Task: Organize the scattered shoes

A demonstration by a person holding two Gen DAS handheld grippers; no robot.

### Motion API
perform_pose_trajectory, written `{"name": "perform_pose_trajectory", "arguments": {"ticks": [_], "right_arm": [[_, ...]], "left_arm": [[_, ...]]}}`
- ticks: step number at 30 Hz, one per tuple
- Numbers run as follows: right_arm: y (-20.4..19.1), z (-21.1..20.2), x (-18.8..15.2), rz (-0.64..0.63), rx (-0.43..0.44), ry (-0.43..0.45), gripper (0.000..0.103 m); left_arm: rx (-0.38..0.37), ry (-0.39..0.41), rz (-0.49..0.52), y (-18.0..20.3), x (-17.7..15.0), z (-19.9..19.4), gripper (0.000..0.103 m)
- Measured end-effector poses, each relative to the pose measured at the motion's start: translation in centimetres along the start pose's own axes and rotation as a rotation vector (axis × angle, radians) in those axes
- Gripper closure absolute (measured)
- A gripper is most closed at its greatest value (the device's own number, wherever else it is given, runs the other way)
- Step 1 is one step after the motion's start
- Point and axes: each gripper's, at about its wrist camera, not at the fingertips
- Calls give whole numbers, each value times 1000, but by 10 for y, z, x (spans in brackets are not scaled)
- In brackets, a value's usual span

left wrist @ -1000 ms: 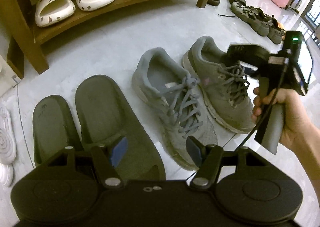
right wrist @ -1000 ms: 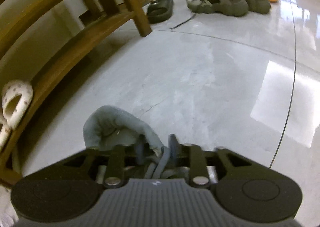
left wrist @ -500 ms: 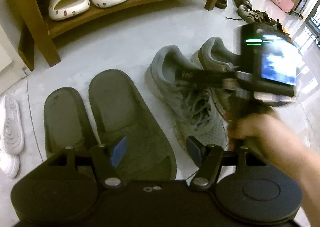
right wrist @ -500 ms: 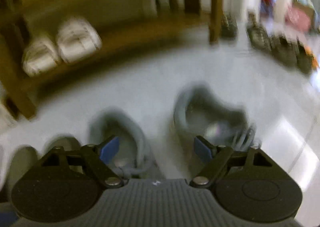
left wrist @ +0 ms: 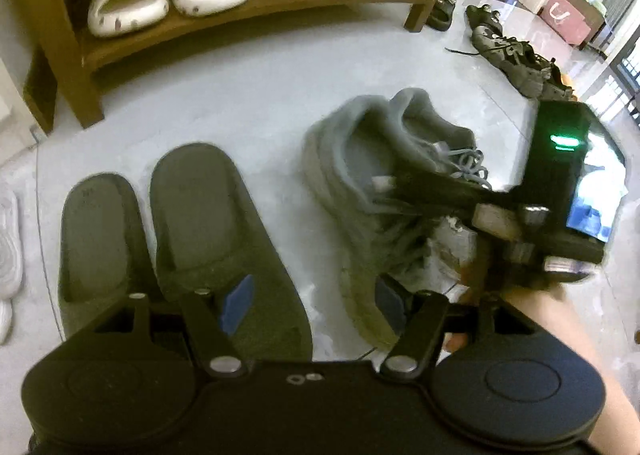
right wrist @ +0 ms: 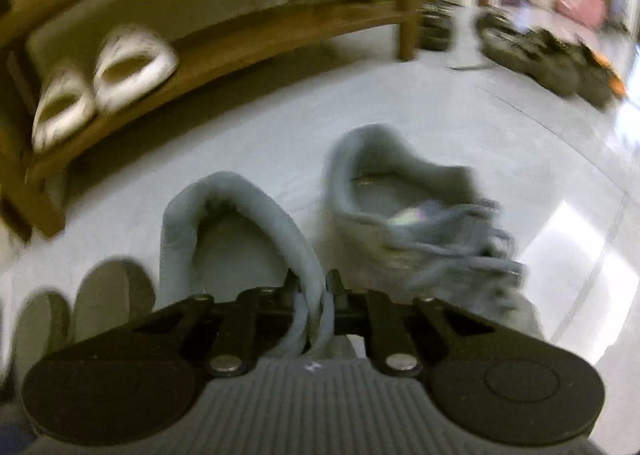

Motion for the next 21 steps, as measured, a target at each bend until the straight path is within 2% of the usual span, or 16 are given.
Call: {"name": "perform_pose_trajectory", "arguments": {"ticks": [1, 3, 6, 9, 11, 13, 16, 19, 21], "right_arm": [[6, -7, 2, -4, 5, 10, 88], [20, -32, 4, -17, 39, 36, 88], [38, -56, 5, 26, 95, 61, 88], [74, -88, 11, 126, 131, 93, 88], [91, -97, 16, 154, 116, 107, 88], [110, -103, 29, 162, 62, 127, 88], [134, -91, 55, 120, -20, 115, 87], [158, -54, 80, 86, -75, 73, 87], [168, -35, 84, 112, -76, 61, 87]], "left_arm": [[-6, -15, 11, 4, -1, -3, 37], [-68, -27, 49, 12, -5, -15, 36], [-49, 18, 59, 26, -12, -35, 36], [-21, 27, 5, 41, -7, -36, 35], [6, 29, -42, 53, 1, -29, 35], [10, 29, -85, 65, 10, -17, 35], [15, 25, -130, 82, 26, 3, 35], [37, 38, -156, 90, 33, 18, 35], [61, 34, -175, 93, 39, 30, 35]]}}
Point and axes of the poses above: each gripper's, at about its wrist camera, not at the fingertips, and z roughly the way its jaws point, y to its right, x to its top, and after that the axes turned 12 degrees about -y, right-handed
